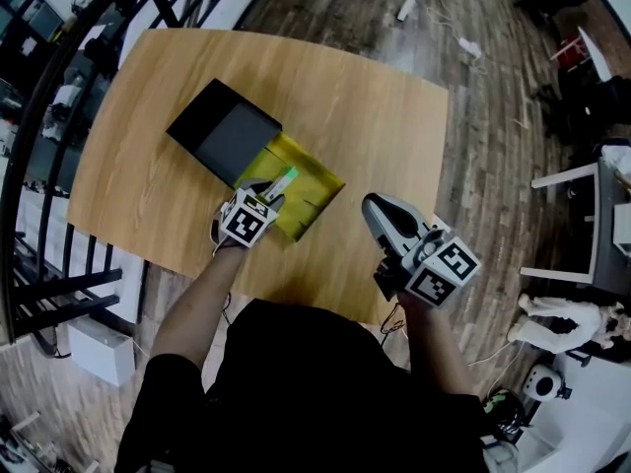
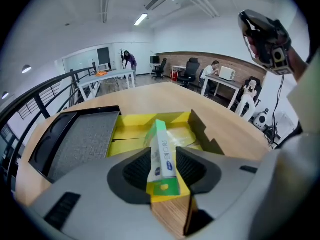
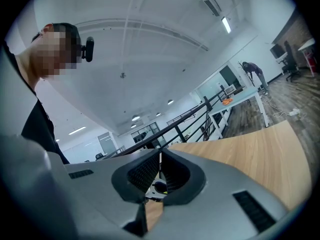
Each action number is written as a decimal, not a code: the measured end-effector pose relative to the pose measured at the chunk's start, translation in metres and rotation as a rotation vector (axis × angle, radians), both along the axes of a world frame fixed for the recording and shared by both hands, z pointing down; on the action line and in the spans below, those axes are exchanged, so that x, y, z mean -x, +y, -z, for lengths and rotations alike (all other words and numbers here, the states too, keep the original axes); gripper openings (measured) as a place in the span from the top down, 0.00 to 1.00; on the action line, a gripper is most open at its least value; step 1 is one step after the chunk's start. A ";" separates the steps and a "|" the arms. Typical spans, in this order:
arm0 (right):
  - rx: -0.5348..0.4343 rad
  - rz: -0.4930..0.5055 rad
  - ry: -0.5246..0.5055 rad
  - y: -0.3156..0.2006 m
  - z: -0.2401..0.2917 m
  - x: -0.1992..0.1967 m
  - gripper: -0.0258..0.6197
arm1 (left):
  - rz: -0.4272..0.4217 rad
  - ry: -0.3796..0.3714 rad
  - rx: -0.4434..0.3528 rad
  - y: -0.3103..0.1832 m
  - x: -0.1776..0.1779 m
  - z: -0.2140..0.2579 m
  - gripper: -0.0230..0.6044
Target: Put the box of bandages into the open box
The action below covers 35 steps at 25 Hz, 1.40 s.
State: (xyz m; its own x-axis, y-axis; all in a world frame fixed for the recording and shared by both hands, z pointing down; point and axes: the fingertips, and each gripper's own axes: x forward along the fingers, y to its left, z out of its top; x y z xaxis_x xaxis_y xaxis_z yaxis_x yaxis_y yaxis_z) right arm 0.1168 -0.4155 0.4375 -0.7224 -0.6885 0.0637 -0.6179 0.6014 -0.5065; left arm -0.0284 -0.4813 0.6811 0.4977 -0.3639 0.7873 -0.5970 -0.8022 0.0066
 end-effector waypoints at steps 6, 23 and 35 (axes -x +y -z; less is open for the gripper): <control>-0.025 0.016 -0.006 0.003 0.007 -0.002 0.90 | 0.048 0.066 -0.033 0.005 0.000 0.024 0.70; -0.203 0.093 0.021 0.043 0.054 -0.010 0.90 | 0.281 0.381 -0.286 0.058 0.033 0.183 0.72; -0.308 0.002 0.053 0.059 0.083 -0.018 0.91 | 0.378 0.511 -0.446 0.098 0.086 0.256 0.78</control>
State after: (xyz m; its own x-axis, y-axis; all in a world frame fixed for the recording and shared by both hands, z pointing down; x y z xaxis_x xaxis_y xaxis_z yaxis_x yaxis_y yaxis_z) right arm 0.1349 -0.3570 0.3543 -0.7250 -0.6799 -0.1099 -0.6374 0.7228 -0.2670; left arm -0.1149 -0.3837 0.4253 0.5388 -0.8096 0.2329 -0.8403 -0.5364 0.0792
